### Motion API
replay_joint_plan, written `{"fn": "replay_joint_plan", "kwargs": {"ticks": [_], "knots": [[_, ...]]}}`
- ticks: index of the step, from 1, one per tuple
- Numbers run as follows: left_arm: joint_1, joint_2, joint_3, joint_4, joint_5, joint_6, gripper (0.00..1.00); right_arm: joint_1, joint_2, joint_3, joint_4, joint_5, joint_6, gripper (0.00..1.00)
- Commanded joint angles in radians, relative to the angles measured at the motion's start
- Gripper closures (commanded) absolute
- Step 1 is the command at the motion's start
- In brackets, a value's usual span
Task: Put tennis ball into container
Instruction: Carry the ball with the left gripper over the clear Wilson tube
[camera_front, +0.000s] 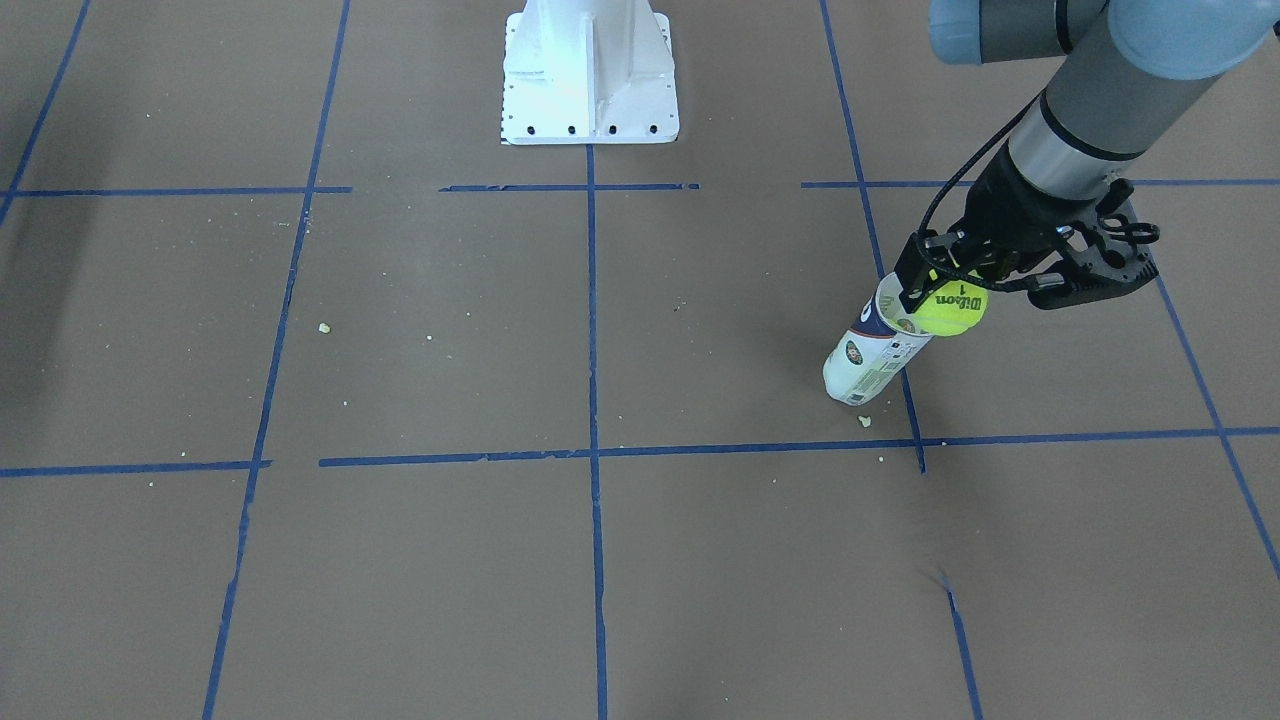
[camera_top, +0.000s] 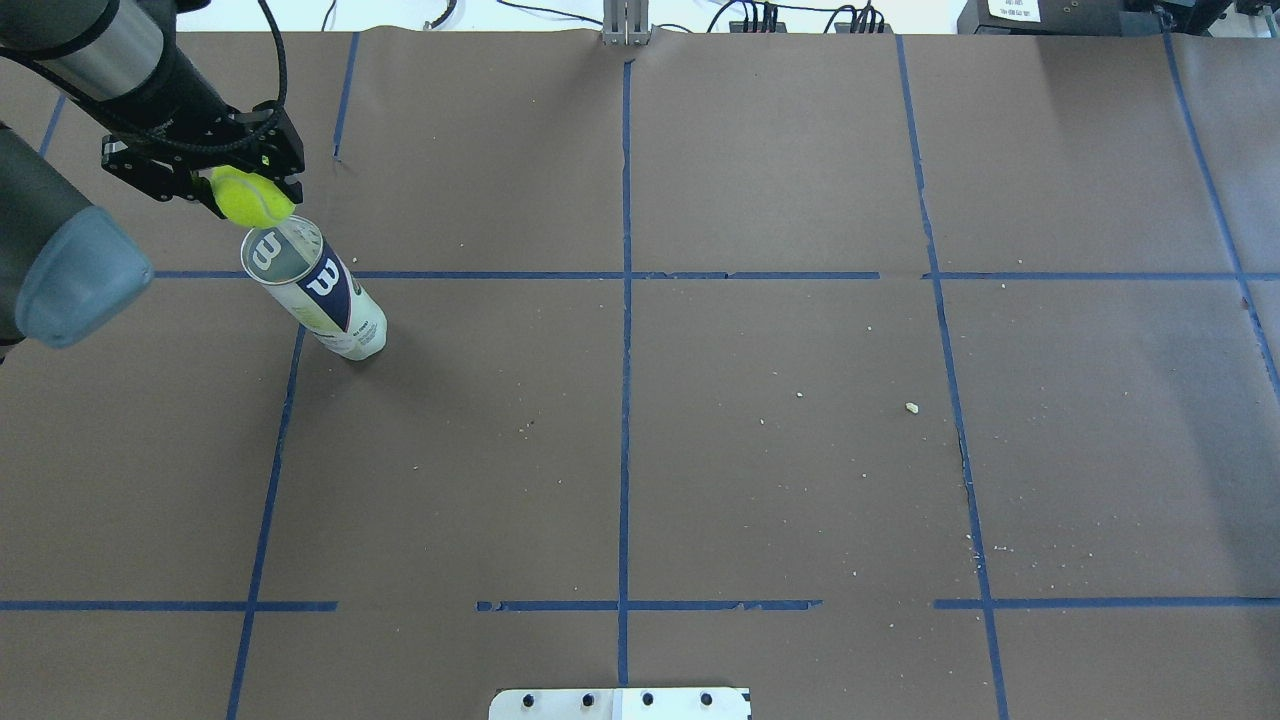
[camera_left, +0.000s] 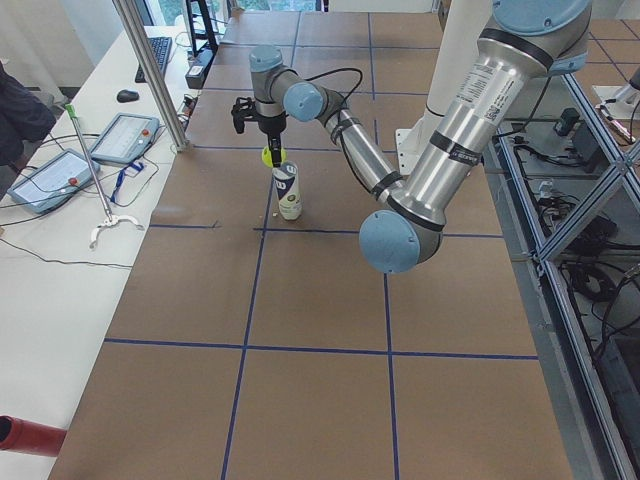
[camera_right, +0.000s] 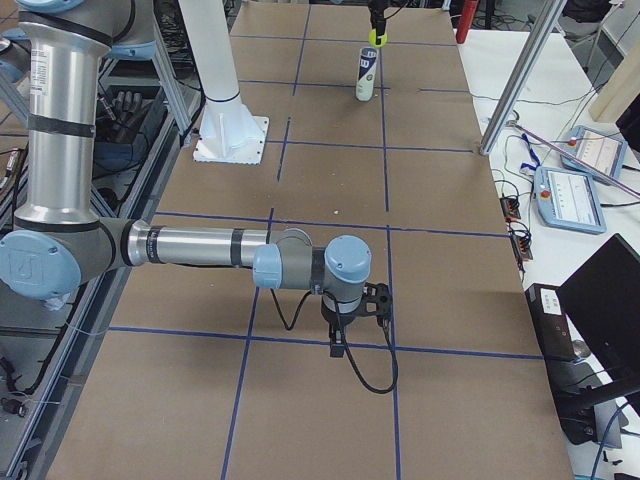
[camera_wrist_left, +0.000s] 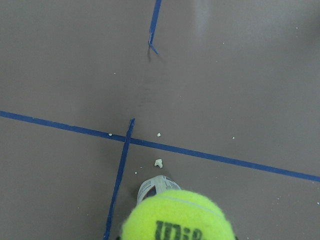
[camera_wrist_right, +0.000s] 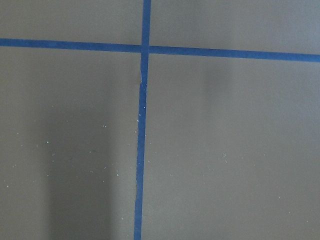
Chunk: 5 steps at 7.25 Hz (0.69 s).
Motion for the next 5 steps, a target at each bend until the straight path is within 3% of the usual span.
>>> {"fn": "replay_joint_plan", "kwargs": {"ticks": [1, 5], "knots": [[0.022, 0.002, -0.001, 0.000, 0.015, -0.003, 0.94, 0.000, 0.000, 0.000, -0.001, 0.000, 0.000, 0.00], [0.028, 0.010, -0.004, 0.004, 0.012, -0.005, 0.93, 0.000, 0.000, 0.000, 0.001, 0.000, 0.000, 0.00]]}}
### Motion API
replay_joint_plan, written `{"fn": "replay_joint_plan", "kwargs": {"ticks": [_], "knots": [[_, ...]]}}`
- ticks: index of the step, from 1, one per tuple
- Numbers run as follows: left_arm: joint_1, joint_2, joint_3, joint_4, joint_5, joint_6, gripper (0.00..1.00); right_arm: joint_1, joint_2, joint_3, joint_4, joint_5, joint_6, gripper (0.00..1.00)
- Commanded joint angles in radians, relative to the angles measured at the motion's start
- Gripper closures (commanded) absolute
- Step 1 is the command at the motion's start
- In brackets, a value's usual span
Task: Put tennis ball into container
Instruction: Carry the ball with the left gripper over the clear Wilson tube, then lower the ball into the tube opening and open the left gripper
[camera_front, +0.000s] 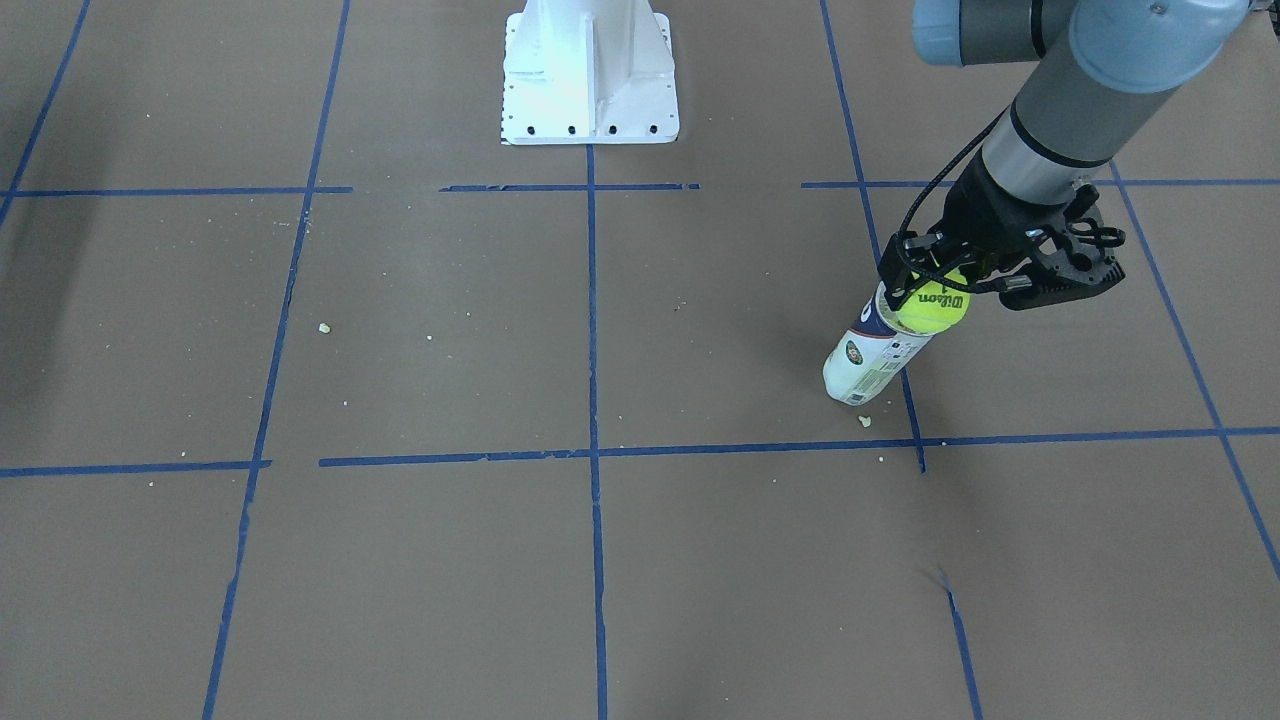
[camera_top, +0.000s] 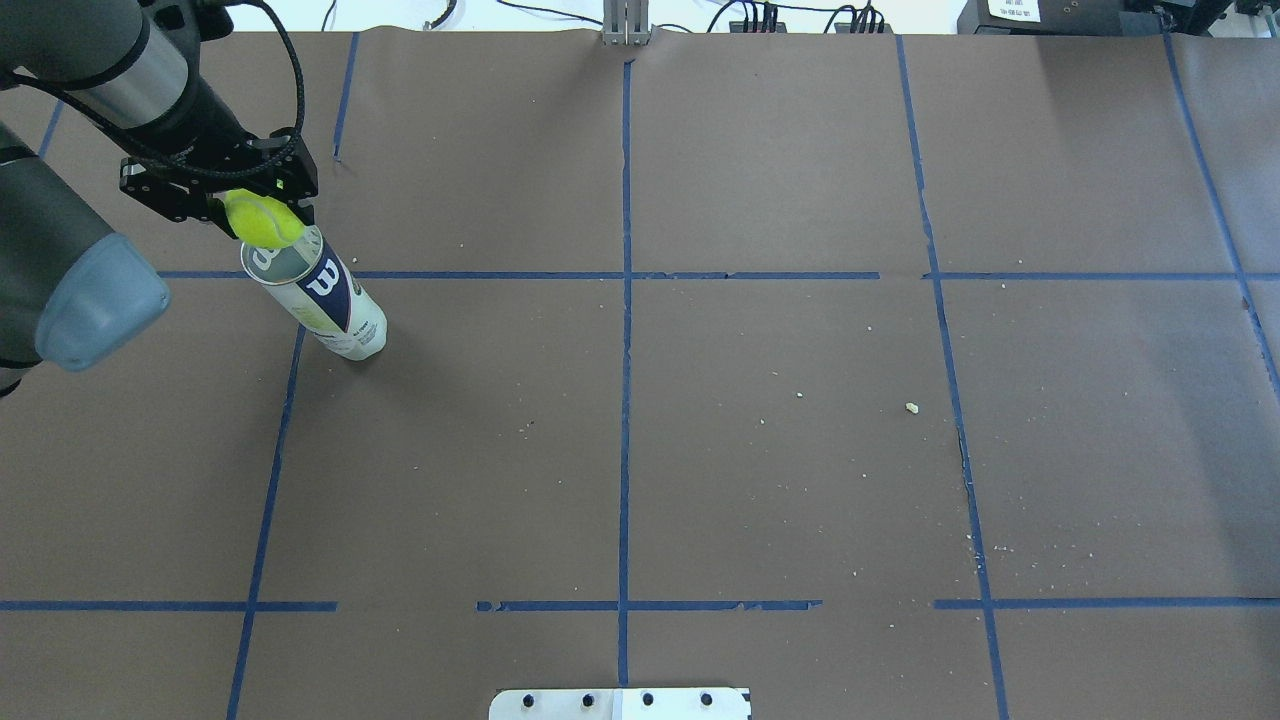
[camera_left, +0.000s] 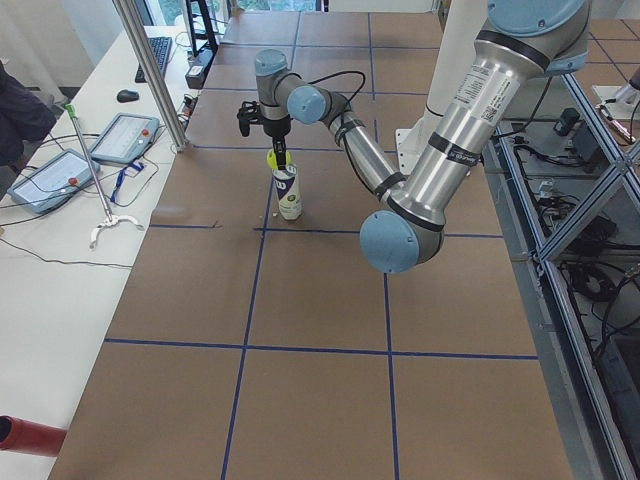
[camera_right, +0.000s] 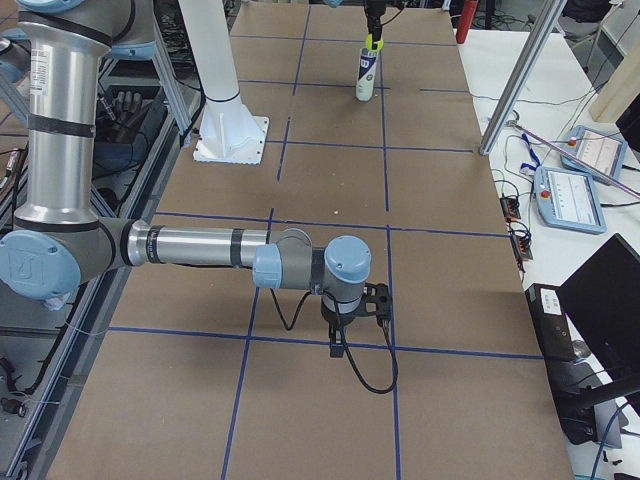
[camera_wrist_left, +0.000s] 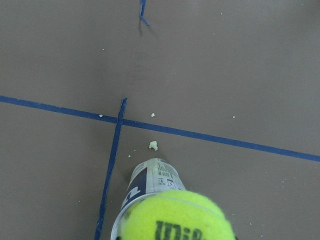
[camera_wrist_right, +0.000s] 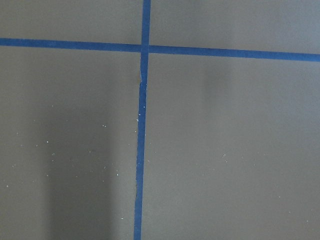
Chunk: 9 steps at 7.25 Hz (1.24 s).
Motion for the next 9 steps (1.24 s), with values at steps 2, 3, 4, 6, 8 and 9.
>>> {"fn": "replay_joint_plan", "kwargs": {"ticks": [2, 3, 4, 6, 8, 9], "knots": [[0.000, 0.004, -0.003, 0.000, -0.001, 0.000, 0.85, 0.000, -0.001, 0.000, -0.001, 0.000, 0.000, 0.00], [0.002, 0.006, -0.001, 0.002, -0.001, 0.000, 0.71, 0.000, 0.001, 0.000, 0.000, 0.000, 0.000, 0.00], [0.006, 0.012, -0.001, 0.000, -0.001, 0.000, 0.54, 0.000, -0.001, 0.001, -0.001, 0.000, 0.000, 0.00], [0.020, 0.016, -0.003, 0.000, -0.001, -0.002, 0.30, 0.000, -0.001, 0.000, -0.001, 0.000, 0.000, 0.00], [0.025, 0.016, -0.007, 0.000, 0.001, 0.000, 0.00, 0.000, -0.001, 0.000, 0.000, 0.000, 0.000, 0.00], [0.025, 0.016, -0.010, 0.000, 0.001, 0.000, 0.00, 0.000, -0.001, 0.000, 0.000, 0.000, 0.000, 0.00]]}}
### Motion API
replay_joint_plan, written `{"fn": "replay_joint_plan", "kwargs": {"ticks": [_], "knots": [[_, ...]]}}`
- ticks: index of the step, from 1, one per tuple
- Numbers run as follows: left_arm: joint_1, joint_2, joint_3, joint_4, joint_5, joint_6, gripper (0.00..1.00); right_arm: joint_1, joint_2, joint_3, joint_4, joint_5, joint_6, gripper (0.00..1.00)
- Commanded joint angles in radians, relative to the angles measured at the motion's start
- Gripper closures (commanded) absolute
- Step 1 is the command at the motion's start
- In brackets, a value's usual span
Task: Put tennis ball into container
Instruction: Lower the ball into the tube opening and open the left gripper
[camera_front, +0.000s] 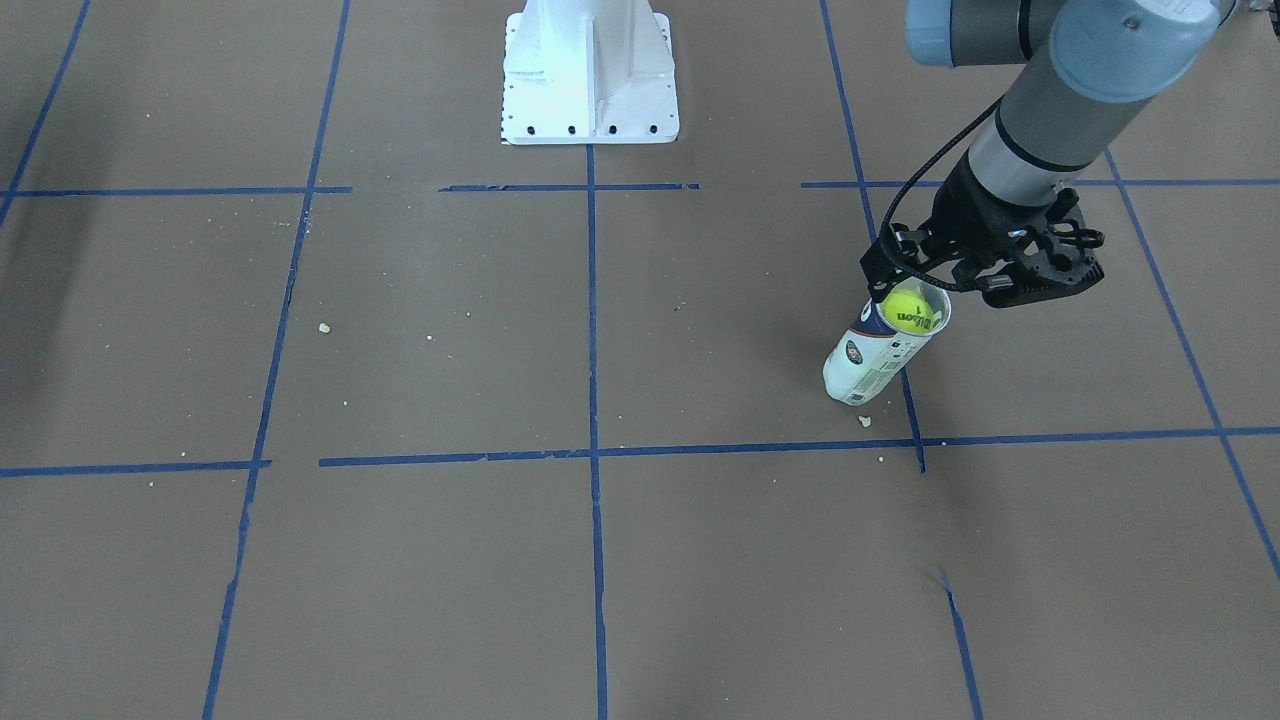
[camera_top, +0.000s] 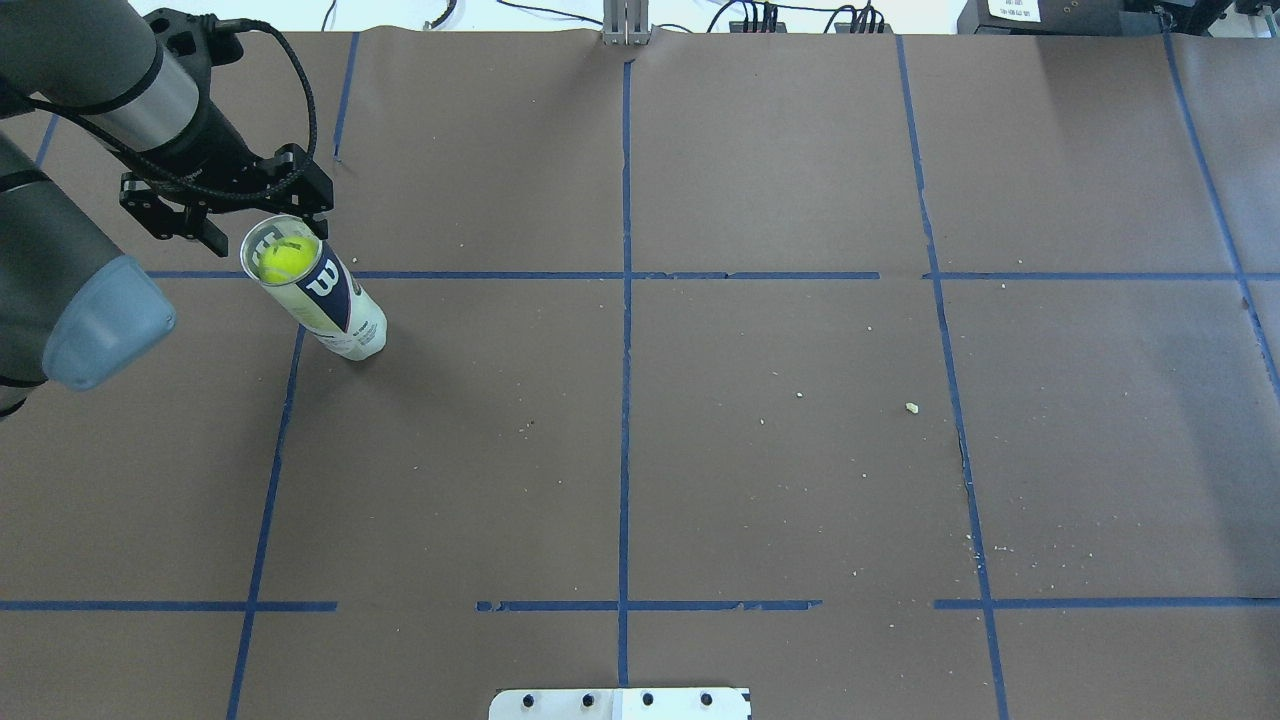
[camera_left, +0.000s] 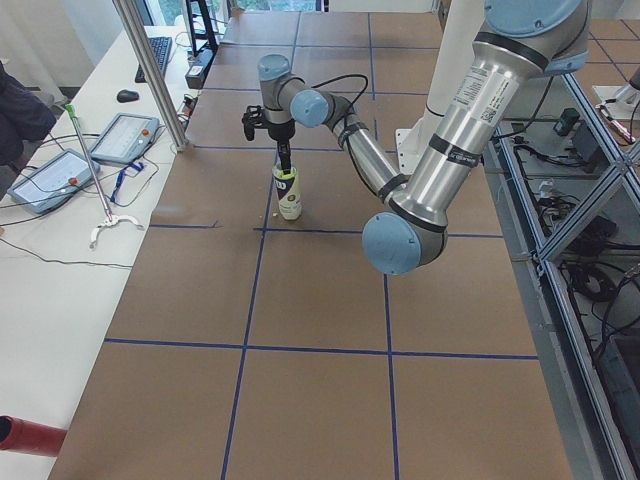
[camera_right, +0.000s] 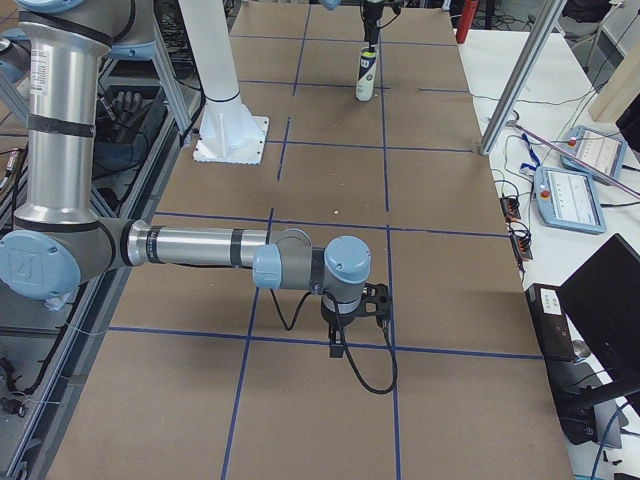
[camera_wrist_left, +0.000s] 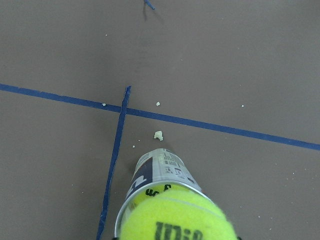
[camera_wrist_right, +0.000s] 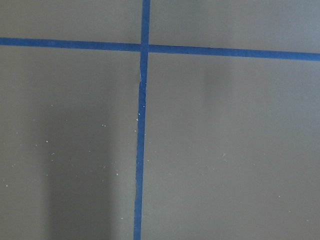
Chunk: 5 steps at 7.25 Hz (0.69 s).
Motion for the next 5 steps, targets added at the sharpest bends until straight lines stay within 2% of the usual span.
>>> {"fn": "replay_joint_plan", "kwargs": {"ticks": [1, 4, 5], "knots": [[0.001, 0.000, -0.004, 0.000, 0.000, 0.001, 0.00, 0.000, 0.001, 0.000, -0.001, 0.000, 0.000, 0.00], [-0.016, 0.032, -0.055, 0.000, 0.000, 0.043, 0.00, 0.000, 0.001, 0.000, -0.001, 0.000, 0.000, 0.00], [-0.045, 0.058, -0.060, 0.000, 0.000, 0.139, 0.00, 0.000, 0.001, 0.001, -0.001, 0.000, 0.000, 0.00]]}}
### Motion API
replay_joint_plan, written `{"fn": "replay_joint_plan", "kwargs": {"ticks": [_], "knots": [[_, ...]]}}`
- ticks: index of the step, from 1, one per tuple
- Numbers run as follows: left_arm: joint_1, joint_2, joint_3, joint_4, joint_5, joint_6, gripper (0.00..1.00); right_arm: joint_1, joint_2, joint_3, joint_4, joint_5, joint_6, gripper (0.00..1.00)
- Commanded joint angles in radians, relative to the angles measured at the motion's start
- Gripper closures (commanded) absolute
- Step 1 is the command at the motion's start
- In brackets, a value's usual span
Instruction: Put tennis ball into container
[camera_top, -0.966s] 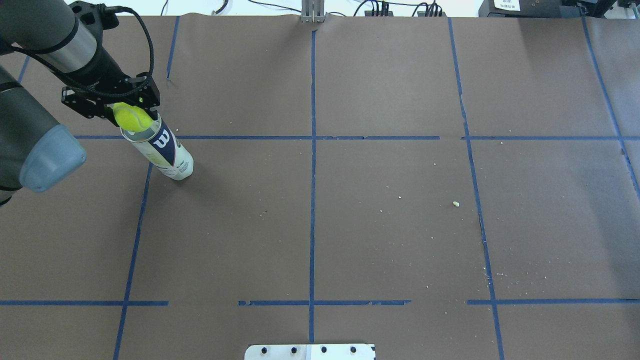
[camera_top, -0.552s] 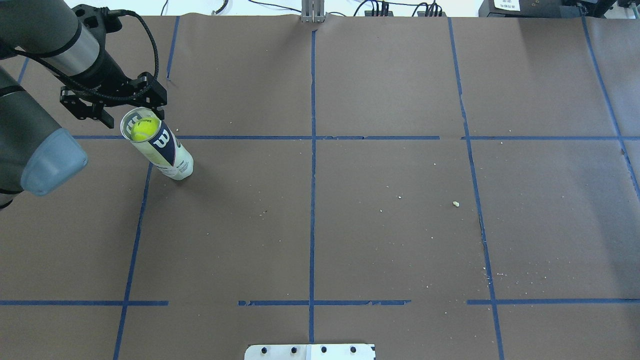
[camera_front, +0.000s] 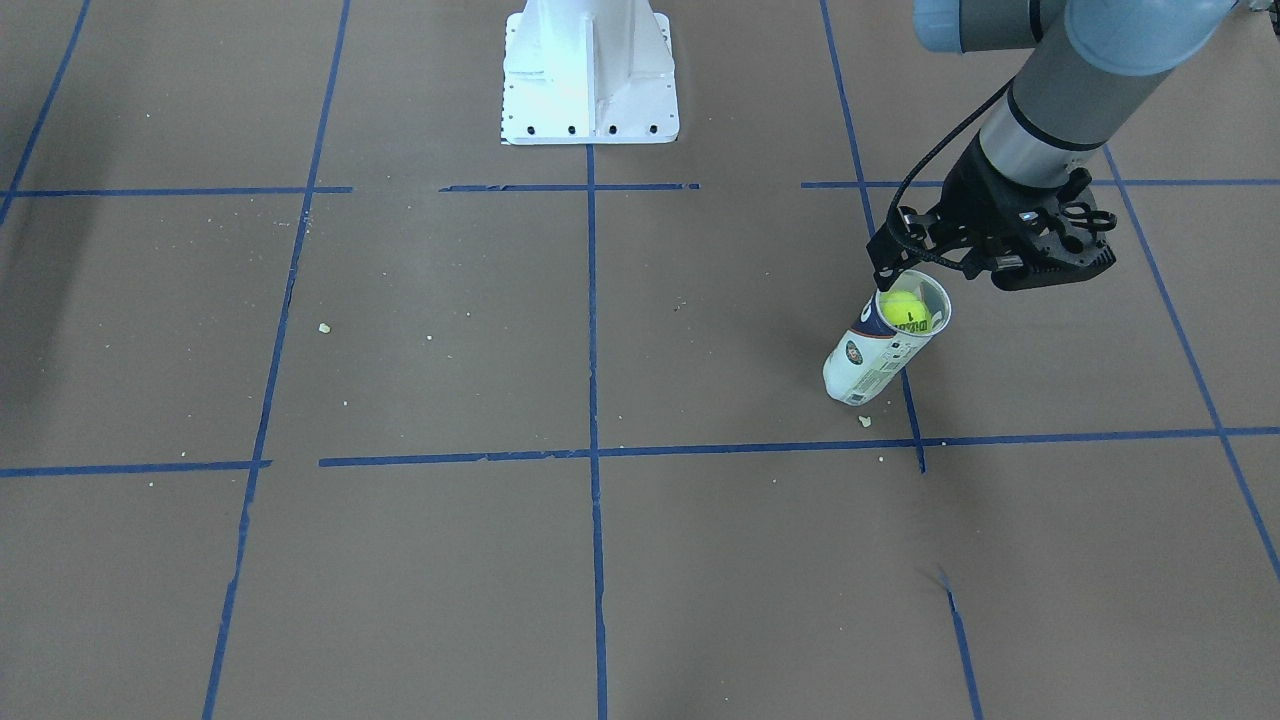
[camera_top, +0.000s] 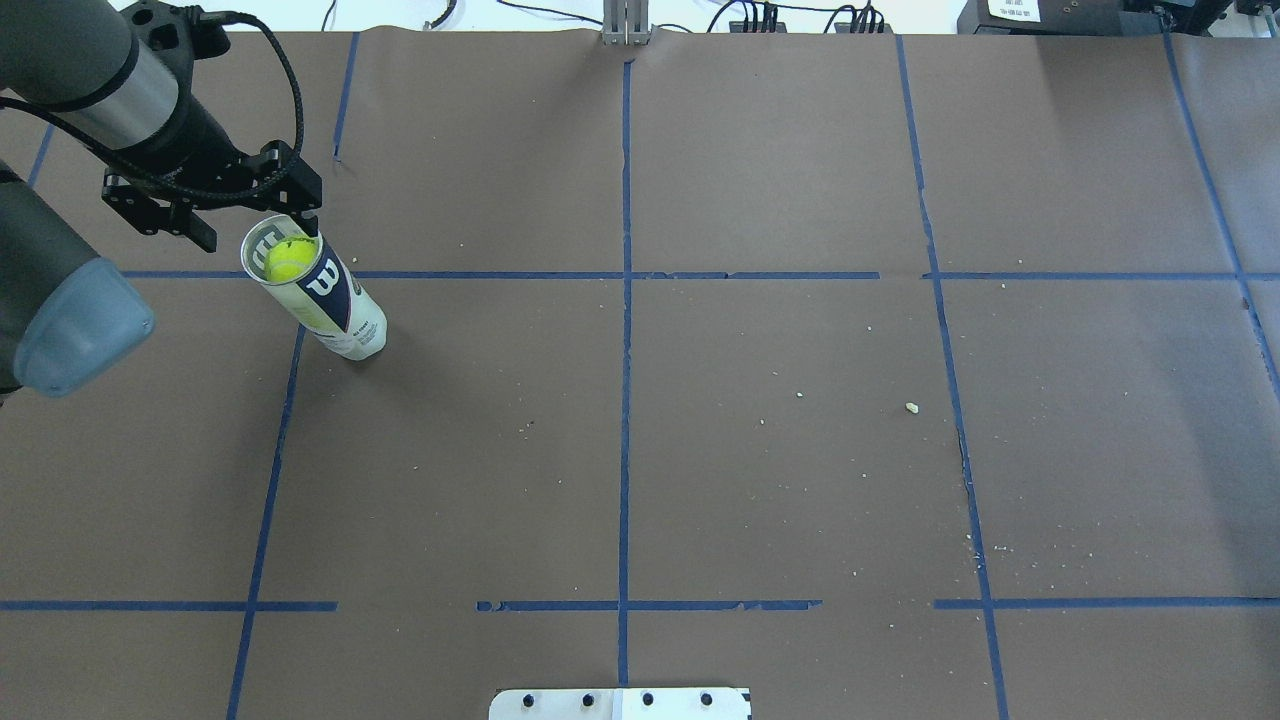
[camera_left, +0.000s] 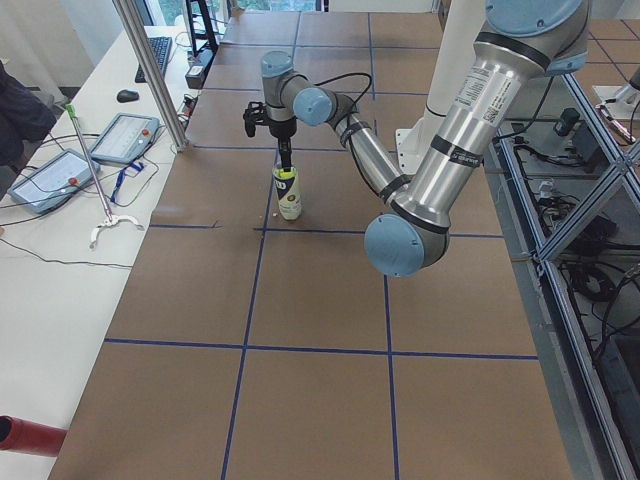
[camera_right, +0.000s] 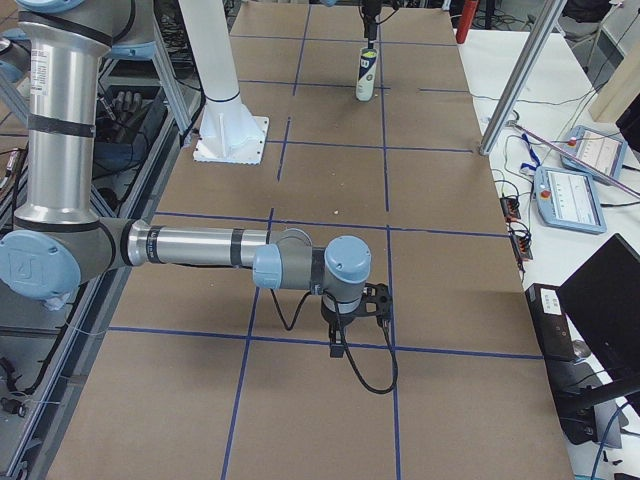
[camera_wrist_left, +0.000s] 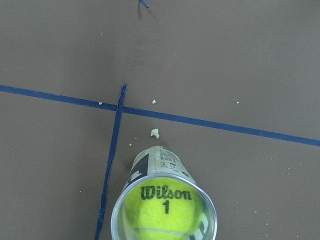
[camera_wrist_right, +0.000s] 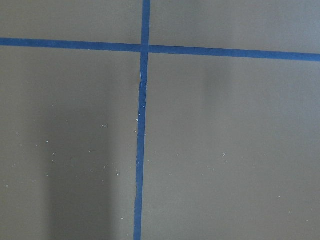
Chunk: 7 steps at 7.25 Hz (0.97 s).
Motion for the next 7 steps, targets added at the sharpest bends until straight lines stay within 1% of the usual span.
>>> {"fn": "replay_joint_plan", "kwargs": {"ticks": [1, 2, 4, 6, 7], "knots": [[-0.078, 0.065, -0.014, -0.002, 0.000, 0.183, 0.00, 0.000, 0.001, 0.000, 0.001, 0.000, 0.000, 0.00], [-0.132, 0.114, -0.013, -0.002, 0.000, 0.334, 0.00, 0.000, 0.001, 0.000, 0.001, 0.000, 0.000, 0.00], [-0.325, 0.236, 0.035, -0.005, -0.009, 0.716, 0.00, 0.000, -0.001, 0.000, 0.001, 0.000, 0.000, 0.00], [-0.515, 0.368, 0.062, -0.011, -0.020, 0.928, 0.00, 0.000, -0.001, 0.000, 0.001, 0.000, 0.000, 0.00], [-0.551, 0.427, 0.101, -0.003, -0.017, 1.063, 0.00, 0.000, -0.001, 0.000, 0.001, 0.000, 0.000, 0.00]]}}
